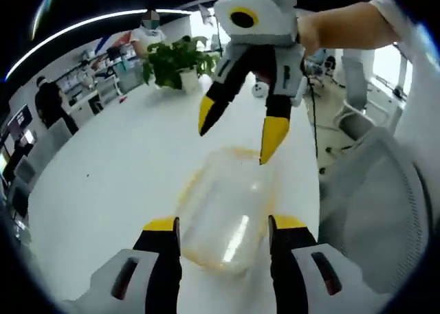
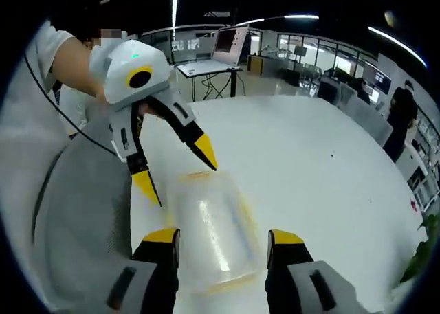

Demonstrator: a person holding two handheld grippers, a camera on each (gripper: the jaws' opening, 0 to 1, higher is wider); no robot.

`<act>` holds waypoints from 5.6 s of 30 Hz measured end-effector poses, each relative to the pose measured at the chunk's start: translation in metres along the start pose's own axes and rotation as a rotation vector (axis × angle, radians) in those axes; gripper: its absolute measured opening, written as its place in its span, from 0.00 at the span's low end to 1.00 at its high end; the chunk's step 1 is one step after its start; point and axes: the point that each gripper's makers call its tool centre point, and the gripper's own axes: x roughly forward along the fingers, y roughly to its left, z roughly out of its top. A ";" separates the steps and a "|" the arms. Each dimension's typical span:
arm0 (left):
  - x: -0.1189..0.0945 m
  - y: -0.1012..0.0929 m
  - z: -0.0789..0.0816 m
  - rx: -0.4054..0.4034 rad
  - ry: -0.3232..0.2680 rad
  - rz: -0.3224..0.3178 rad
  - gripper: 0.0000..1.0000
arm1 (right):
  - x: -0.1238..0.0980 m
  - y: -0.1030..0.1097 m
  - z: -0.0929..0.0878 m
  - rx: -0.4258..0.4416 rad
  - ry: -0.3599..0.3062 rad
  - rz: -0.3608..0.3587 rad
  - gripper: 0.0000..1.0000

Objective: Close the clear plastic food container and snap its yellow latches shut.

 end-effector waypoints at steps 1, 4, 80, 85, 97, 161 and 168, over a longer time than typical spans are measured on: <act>-0.001 0.004 -0.001 -0.017 -0.008 0.010 0.54 | 0.000 0.001 -0.002 0.011 -0.005 -0.008 0.52; -0.004 0.007 -0.003 -0.076 -0.028 0.009 0.56 | -0.001 0.002 -0.007 0.042 -0.019 -0.025 0.58; 0.029 0.009 -0.037 -0.051 -0.100 -0.048 0.72 | 0.031 -0.002 -0.054 0.104 -0.119 -0.015 0.71; 0.029 0.009 -0.037 -0.059 -0.103 -0.046 0.72 | 0.030 0.000 -0.054 0.126 -0.129 -0.014 0.71; 0.029 0.008 -0.038 -0.072 -0.096 -0.036 0.71 | 0.033 0.002 -0.059 0.129 -0.122 -0.020 0.68; -0.036 0.093 -0.093 -0.046 -0.057 -0.003 0.68 | 0.119 0.000 0.027 0.125 -0.114 -0.020 0.68; -0.026 0.109 -0.086 -0.041 -0.057 -0.003 0.68 | 0.120 -0.019 0.029 0.129 -0.108 -0.025 0.68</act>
